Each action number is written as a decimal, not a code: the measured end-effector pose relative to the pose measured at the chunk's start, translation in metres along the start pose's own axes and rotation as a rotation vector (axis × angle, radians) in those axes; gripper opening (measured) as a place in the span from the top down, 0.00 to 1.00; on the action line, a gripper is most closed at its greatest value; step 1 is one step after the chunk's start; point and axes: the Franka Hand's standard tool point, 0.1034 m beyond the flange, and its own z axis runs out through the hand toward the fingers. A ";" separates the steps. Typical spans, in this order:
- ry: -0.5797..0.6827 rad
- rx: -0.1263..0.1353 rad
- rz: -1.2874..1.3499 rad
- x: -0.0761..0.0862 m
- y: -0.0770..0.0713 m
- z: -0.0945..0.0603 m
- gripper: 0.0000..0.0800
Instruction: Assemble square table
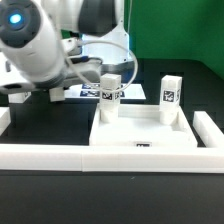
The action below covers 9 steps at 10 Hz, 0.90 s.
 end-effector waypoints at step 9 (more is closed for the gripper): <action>0.222 -0.059 -0.046 -0.014 -0.010 -0.083 0.64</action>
Offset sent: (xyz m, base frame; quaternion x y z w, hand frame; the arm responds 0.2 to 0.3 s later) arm -0.0036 -0.0035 -0.0030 -0.0138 -0.0561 0.0505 0.9971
